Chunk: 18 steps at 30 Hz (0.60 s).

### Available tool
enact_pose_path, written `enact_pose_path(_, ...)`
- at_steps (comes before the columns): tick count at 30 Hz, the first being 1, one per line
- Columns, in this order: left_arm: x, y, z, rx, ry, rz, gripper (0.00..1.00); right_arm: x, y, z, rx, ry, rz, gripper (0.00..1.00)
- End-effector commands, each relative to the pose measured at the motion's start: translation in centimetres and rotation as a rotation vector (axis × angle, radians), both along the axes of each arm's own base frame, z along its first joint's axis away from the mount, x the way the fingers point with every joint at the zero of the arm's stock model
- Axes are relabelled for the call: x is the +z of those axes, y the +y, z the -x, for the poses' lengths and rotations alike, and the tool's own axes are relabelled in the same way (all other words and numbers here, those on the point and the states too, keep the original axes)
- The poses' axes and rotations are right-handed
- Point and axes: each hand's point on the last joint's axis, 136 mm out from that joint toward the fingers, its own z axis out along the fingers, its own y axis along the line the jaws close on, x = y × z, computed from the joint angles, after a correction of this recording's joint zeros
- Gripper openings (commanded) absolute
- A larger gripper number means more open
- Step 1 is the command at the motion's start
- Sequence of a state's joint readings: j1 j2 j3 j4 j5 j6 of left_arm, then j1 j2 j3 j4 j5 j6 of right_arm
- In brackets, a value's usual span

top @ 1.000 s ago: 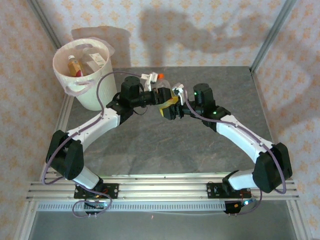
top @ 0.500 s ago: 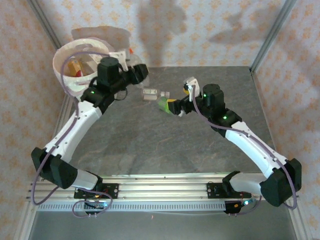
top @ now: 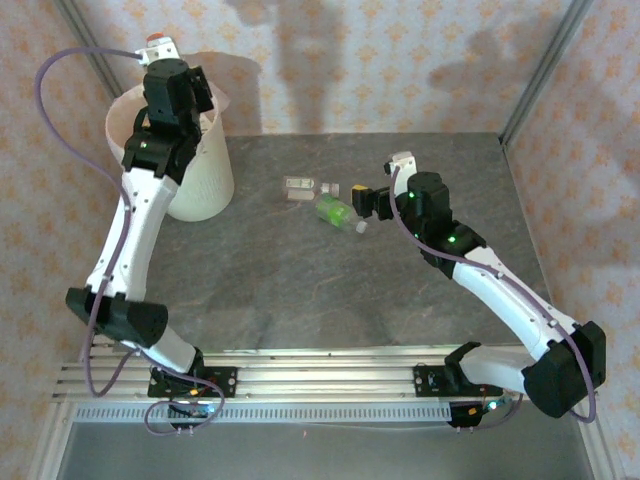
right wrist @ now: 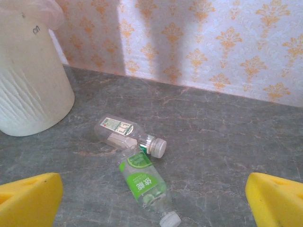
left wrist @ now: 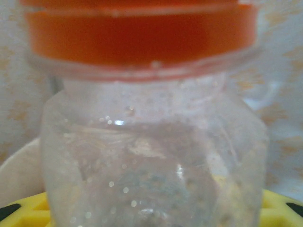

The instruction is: Put the plastic bottles in the bin

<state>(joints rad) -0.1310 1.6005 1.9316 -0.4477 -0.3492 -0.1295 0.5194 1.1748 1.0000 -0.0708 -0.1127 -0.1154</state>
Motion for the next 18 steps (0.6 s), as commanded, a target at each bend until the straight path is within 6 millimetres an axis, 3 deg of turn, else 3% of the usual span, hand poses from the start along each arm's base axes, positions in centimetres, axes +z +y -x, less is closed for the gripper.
enact_pose_path(1,-0.7,3.4,-0.6,0.098,0.072,-0.105,0.57,0.6,-0.9,0.4,-0.045,-0.003,-0.012,0.99)
enact_pose_path(6,-3.5,5.9,-2.1,0.065,0.175,-0.193,0.58,0.2,-1.5,0.6,-0.066,0.007,0.004,0.99)
enact_pose_path(15,-10.5,7.5,-3.5,-0.099,0.398,-0.28,0.61,0.0,-2.0,0.7,-0.088,0.022,0.01,0.99)
enact_pose_path(18,-11.8,7.9,-3.7,-0.134,0.422,-0.249,0.62,0.1,-2.0,0.8,-0.091,0.027,0.007,0.99)
